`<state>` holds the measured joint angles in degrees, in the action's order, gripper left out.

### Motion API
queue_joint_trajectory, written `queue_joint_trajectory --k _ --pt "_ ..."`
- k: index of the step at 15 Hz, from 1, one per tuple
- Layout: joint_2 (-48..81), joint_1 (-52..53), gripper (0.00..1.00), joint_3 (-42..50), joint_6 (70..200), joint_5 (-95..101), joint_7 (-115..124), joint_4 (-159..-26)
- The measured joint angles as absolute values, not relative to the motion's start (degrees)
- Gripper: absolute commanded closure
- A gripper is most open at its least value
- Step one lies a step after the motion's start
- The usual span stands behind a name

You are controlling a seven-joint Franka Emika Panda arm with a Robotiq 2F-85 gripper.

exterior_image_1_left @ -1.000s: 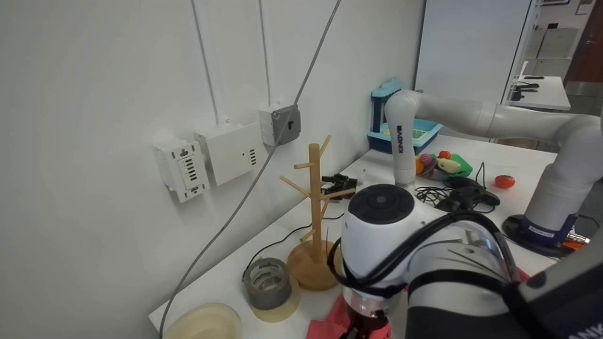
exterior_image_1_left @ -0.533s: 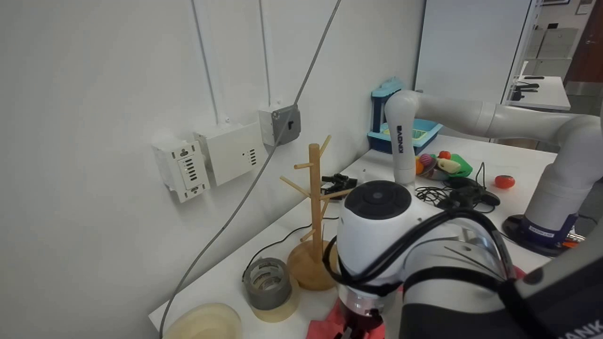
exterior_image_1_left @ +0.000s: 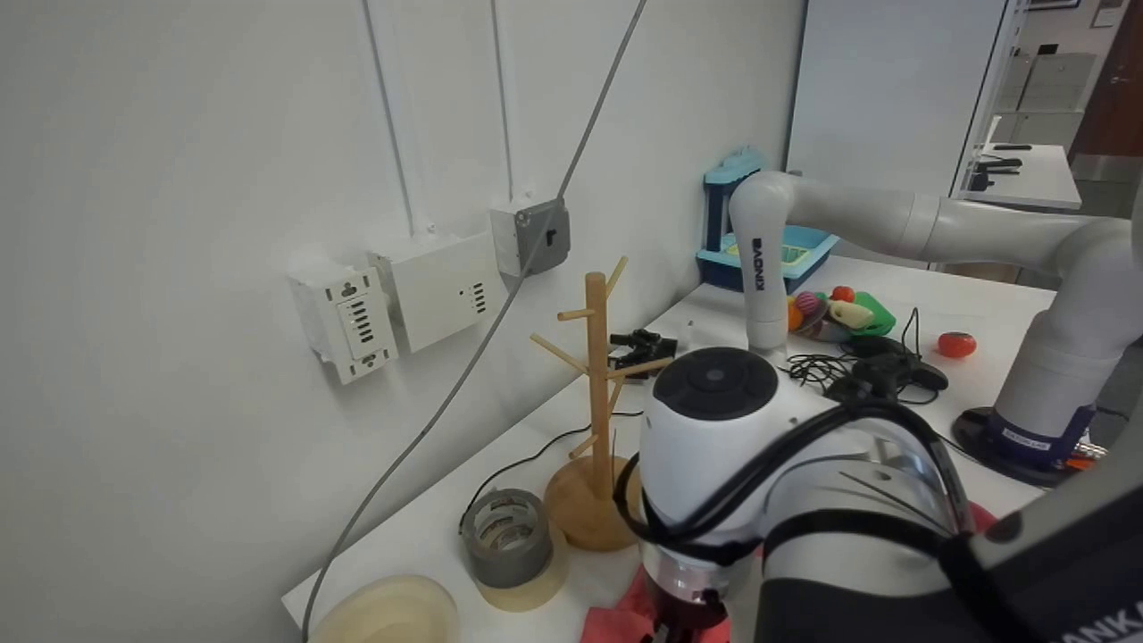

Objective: Unfold the sweatshirt sleeves

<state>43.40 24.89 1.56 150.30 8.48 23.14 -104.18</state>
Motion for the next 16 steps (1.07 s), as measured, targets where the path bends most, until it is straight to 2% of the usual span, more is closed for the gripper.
queue_joint_trajectory --k 1,2,3,4,7,8,10,16 --pt "43.5 24.9 0.89 1.6 150.3 8.4 23.2 -104.1" --pt "43.6 24.9 0.94 1.6 150.3 8.4 23.2 -103.9" --pt "43.7 24.8 0.92 1.6 150.3 8.4 23.2 -103.8" --pt "43.8 24.8 0.98 1.6 150.3 8.4 23.3 -103.7" --pt "44.0 24.8 1.0 1.6 150.3 8.3 23.5 -103.5" --pt "44.1 24.8 0.74 1.6 150.3 8.3 23.5 -103.4" --pt "44.3 24.8 0.7 1.6 150.3 8.3 23.6 -103.2" --pt "44.7 24.8 0.24 1.6 150.3 8.3 23.6 -102.9"
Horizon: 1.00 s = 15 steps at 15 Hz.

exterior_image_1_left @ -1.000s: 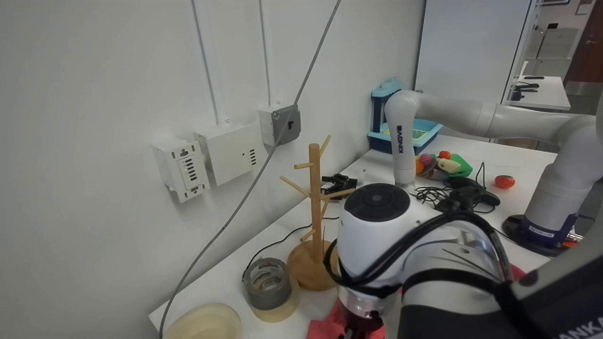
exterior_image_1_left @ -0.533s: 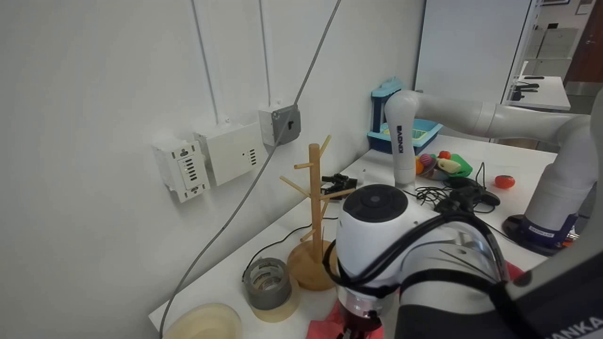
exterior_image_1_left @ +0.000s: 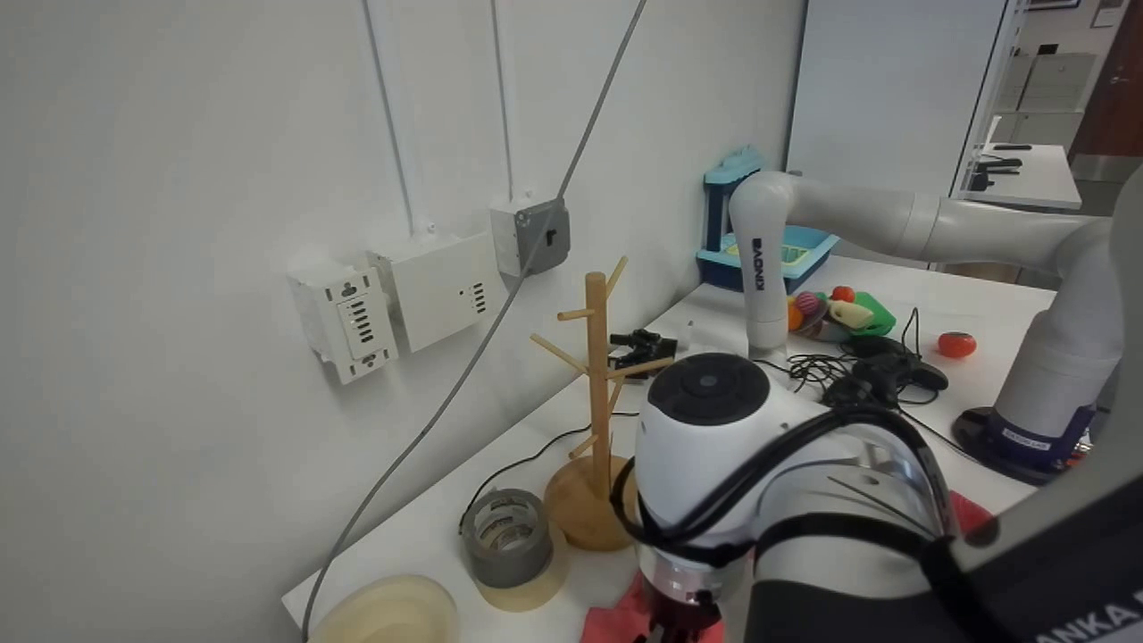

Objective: Unfold the sweatshirt sleeves

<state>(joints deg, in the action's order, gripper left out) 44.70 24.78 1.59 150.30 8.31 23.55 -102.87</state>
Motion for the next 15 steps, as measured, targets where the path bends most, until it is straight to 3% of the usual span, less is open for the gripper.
queue_joint_trajectory --k 3,4,11,15 --pt "45.1 24.8 0.02 1.7 150.3 8.3 23.6 -102.2" --pt "45.4 24.8 0.0 1.7 150.3 8.3 23.6 -101.8" --pt "48.0 24.7 0.07 1.9 149.9 8.3 23.6 -98.7" --pt "48.9 24.6 0.06 1.9 148.9 8.3 23.6 -97.1"
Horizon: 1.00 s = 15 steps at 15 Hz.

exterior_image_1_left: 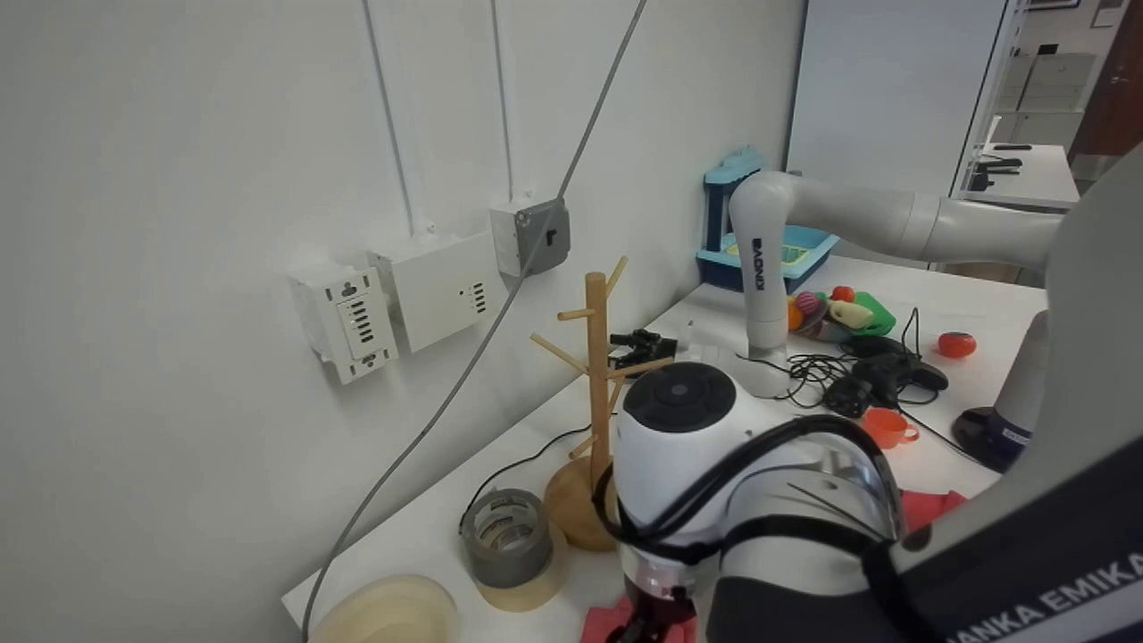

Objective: Unfold the sweatshirt sleeves

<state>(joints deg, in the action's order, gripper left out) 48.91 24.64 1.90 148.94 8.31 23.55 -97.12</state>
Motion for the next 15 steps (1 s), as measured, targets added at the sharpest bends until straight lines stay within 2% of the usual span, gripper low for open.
queue_joint_trajectory --k 7,15 --pt "48.9 24.8 0.07 1.6 145.7 8.3 23.6 -94.3" --pt "50.4 23.7 0.16 -1.3 142.6 8.3 21.1 -91.3"
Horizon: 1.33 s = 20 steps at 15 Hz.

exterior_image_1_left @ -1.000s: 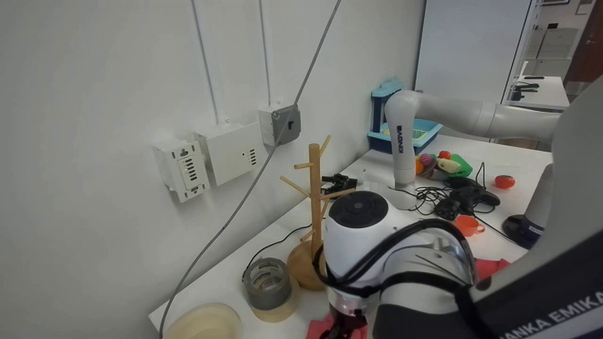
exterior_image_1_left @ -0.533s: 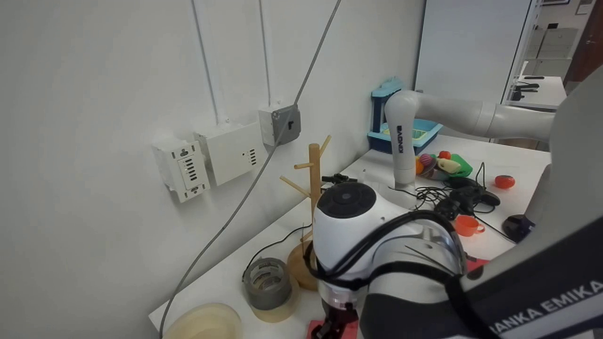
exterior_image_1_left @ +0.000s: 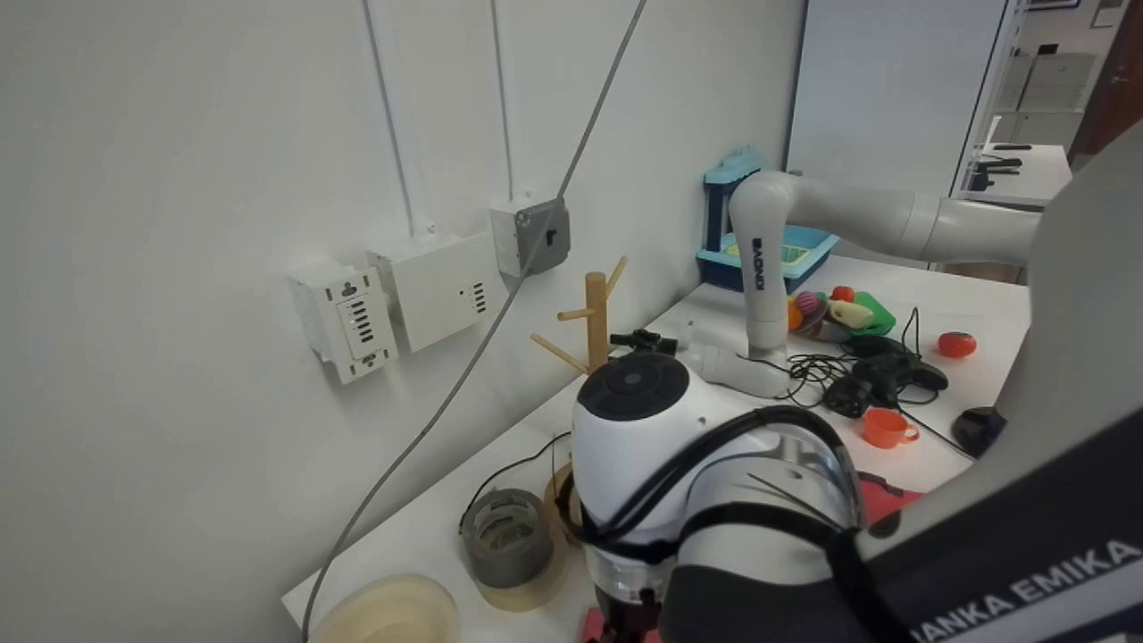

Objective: Unfold the sweatshirt sleeves

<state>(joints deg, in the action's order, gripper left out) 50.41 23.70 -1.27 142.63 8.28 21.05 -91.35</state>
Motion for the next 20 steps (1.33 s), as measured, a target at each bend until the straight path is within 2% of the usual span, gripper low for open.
queue_joint_trajectory --k 12,20 --pt "55.1 16.6 0.16 -5.6 130.8 4.3 8.6 -83.1" --pt "57.4 16.1 0.16 -7.2 125.2 2.7 7.7 -78.8"
